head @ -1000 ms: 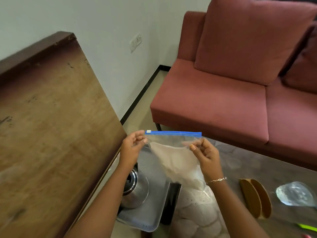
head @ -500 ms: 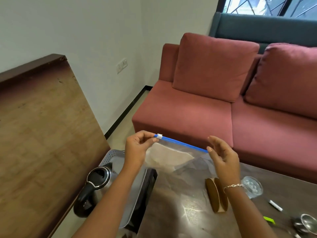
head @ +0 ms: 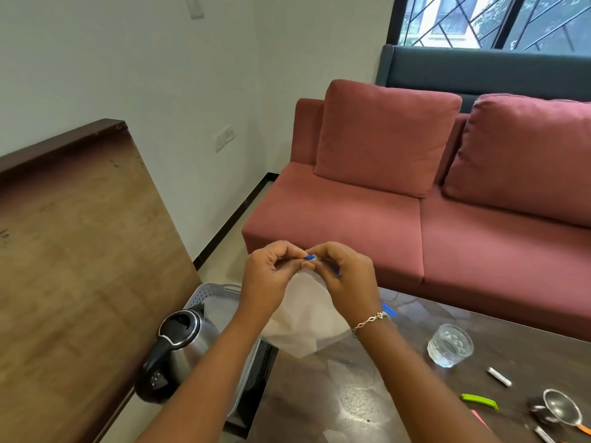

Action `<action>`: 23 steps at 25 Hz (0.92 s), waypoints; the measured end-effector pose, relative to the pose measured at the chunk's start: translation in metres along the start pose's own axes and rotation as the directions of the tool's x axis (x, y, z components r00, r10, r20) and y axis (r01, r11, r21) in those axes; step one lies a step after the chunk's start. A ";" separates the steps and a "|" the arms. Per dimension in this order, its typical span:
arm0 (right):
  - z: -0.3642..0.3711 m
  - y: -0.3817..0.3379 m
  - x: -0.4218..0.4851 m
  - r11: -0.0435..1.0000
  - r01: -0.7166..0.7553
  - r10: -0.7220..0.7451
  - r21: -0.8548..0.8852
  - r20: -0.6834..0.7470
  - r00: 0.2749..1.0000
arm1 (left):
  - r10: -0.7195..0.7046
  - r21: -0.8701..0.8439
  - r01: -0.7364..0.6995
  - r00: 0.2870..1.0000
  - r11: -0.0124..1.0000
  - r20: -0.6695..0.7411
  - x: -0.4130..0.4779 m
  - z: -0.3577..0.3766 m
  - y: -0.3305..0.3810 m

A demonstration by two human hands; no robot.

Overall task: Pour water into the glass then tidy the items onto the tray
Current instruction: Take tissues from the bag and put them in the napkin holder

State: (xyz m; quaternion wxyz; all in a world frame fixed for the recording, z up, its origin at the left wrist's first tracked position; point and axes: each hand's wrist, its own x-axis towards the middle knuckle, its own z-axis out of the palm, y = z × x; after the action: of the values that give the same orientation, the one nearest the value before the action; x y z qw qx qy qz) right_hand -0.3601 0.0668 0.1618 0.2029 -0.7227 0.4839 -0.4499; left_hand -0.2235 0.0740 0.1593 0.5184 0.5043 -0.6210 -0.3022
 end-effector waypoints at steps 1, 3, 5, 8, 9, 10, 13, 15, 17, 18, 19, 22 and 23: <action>-0.001 0.000 -0.001 1.000 -0.001 0.001 -0.010 -0.007 1.000 | 0.008 0.000 -0.008 1.000 1.000 -0.002 -0.002 0.001 0.002; -0.004 0.000 -0.003 1.000 0.000 0.000 -0.018 -0.014 1.000 | 0.018 -0.005 -0.018 1.000 1.000 -0.019 -0.005 0.004 0.003; -0.008 0.003 -0.005 1.000 0.003 -0.003 -0.020 -0.023 1.000 | 0.030 -0.009 -0.030 0.999 1.000 -0.032 -0.006 0.006 0.005; -0.013 0.012 -0.006 0.999 -0.011 0.009 -0.051 -0.024 1.000 | 0.042 0.000 -0.042 0.997 0.999 -0.063 -0.004 0.010 0.007; -0.015 0.016 -0.007 0.998 -0.023 0.021 -0.067 -0.027 0.999 | 0.034 -0.009 -0.035 0.995 0.999 -0.096 -0.003 0.010 0.008; -0.018 0.021 -0.008 0.996 -0.037 0.035 -0.078 -0.031 0.999 | 0.017 -0.034 -0.022 0.990 0.999 -0.140 -0.001 0.008 0.007; -0.034 0.039 -0.013 0.990 -0.096 0.092 -0.104 -0.040 0.995 | -0.053 -0.156 0.015 0.969 0.988 -0.241 0.006 -0.008 -0.001; -0.046 0.050 -0.015 0.981 -0.128 0.123 -0.142 -0.042 0.991 | -0.095 -0.210 0.033 0.952 0.977 -0.291 0.009 -0.019 -0.009; -0.052 0.055 -0.014 0.975 -0.134 0.128 -0.178 -0.046 0.991 | -0.132 -0.232 0.058 0.939 0.971 -0.318 0.009 -0.025 -0.014; -0.054 0.054 -0.013 0.972 -0.125 0.118 -0.199 -0.047 0.992 | -0.143 -0.230 0.072 0.940 0.970 -0.309 0.007 -0.026 -0.016; -0.055 0.054 -0.012 0.968 -0.115 0.107 -0.223 -0.047 0.993 | -0.150 -0.217 0.092 0.950 0.972 -0.272 0.006 -0.027 -0.018; -0.062 0.053 -0.009 0.946 -0.058 0.053 -0.319 -0.022 0.998 | -0.147 -0.082 0.140 0.986 0.987 -0.077 0.002 -0.038 -0.013; -0.064 0.053 -0.009 0.936 -0.033 0.032 -0.351 -0.007 0.999 | -0.138 -0.038 0.136 0.989 0.990 -0.048 0.002 -0.039 -0.010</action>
State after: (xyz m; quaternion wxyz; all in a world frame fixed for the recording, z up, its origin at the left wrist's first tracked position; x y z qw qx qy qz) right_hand -0.4427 0.0604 0.1520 0.0778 -0.7389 0.5684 -0.3535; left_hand -0.1830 0.0749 0.1621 0.5206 0.5442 -0.5664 -0.3347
